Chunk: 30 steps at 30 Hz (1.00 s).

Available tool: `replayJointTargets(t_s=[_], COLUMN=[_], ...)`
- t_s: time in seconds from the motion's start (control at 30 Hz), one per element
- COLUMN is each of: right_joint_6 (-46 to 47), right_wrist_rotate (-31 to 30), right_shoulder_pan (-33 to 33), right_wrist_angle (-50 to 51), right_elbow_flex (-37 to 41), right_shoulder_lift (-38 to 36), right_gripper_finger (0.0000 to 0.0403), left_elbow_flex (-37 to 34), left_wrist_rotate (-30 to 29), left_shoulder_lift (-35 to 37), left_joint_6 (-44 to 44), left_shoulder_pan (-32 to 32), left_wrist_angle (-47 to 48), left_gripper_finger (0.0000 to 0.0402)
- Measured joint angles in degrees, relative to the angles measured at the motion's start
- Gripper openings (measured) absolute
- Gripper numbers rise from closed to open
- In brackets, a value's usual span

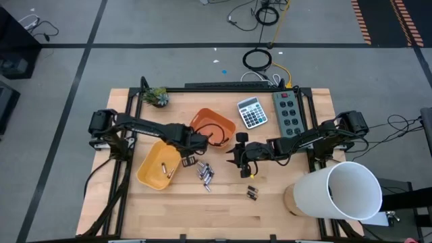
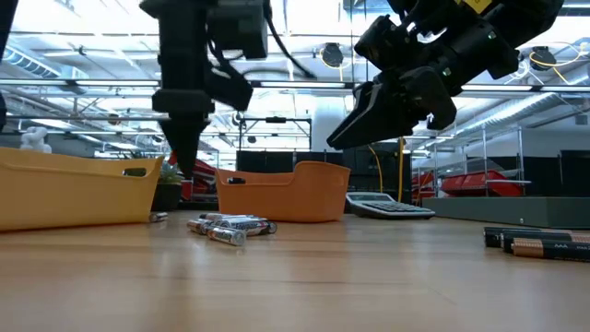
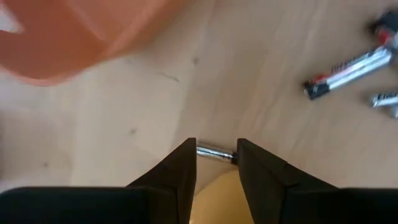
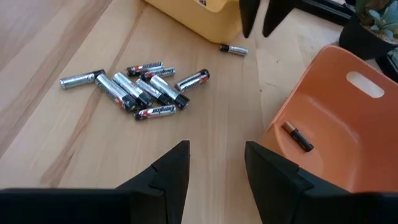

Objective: Sort batteries
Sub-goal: Put the silver battery into the yellow bin

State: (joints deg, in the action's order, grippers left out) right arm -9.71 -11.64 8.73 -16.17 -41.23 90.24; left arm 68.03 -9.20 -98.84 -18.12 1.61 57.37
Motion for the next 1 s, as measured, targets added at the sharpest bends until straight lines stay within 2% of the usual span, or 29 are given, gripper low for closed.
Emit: replayJointTargets(t_s=[0.13,0.4,0.53,0.6,0.8,1.0], right_joint_6=[-0.2,-0.1,-0.1,-0.1,0.2,0.1], right_wrist_rotate=[0.0,0.0,0.0,0.0,0.0,0.0], right_shoulder_pan=[0.0,0.0,0.0,0.0,0.1,0.5], right_wrist_angle=[0.7,0.6,0.3,0.1,0.1,0.3], right_elbow_flex=[0.0,0.0,0.0,0.0,0.0,0.0], right_shoulder_lift=[0.0,0.0,0.0,0.0,0.0,0.0], right_gripper_finger=[0.0146,0.0146,0.0146,0.0146,0.0146,0.0146], left_elbow_flex=[-0.1,-0.1,-0.1,-0.1,-0.1,-1.2], left_wrist_rotate=[3.2,2.3,1.5,1.5,0.5,1.8], left_shoulder_lift=[-1.1,-1.3,-1.3,-1.3,-1.3,-1.3], left_joint_6=[0.9,0.5,1.6,6.0,30.7,50.8], left_shoulder_pan=[0.0,0.0,0.0,0.6,3.1,3.0], left_wrist_angle=[0.1,12.7,11.0,8.1,5.4,4.3], left_gripper_finger=[0.0125,0.0125,0.0125,0.0125,0.0125,0.0125])
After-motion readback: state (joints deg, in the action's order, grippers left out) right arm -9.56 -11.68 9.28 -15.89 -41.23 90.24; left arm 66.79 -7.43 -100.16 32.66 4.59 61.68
